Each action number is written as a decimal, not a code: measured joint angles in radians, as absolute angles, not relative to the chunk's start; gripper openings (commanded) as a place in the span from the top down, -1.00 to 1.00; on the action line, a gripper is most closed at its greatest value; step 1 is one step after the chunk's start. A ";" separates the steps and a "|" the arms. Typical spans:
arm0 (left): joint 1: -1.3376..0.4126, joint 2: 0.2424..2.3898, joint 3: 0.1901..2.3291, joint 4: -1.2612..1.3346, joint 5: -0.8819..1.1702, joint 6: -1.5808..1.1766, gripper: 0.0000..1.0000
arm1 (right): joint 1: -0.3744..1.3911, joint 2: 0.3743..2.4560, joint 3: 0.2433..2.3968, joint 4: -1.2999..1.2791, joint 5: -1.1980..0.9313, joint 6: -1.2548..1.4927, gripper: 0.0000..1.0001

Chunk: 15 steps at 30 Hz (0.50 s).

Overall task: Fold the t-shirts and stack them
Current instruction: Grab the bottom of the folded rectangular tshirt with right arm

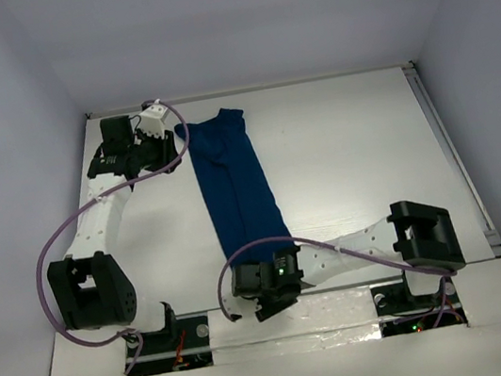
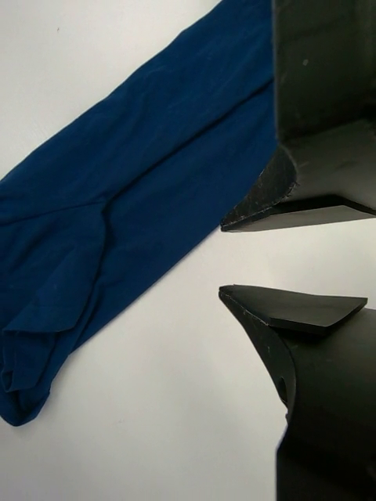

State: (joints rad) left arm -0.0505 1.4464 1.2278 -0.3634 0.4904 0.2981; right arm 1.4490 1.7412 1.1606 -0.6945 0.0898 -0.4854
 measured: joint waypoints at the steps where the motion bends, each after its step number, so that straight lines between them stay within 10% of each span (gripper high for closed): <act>1: -0.049 1.446 1.228 -0.363 0.491 0.298 0.40 | 1.456 1.745 1.161 -0.693 0.086 -0.485 -0.15; 15: -0.043 1.462 1.203 -0.333 0.505 0.298 0.41 | 1.468 1.796 1.161 -0.656 0.079 -0.472 -0.10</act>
State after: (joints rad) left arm -0.0433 1.4616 1.2026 -0.3328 0.5049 0.2981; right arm 1.4677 1.7958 1.1606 -0.6563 0.0792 -0.4721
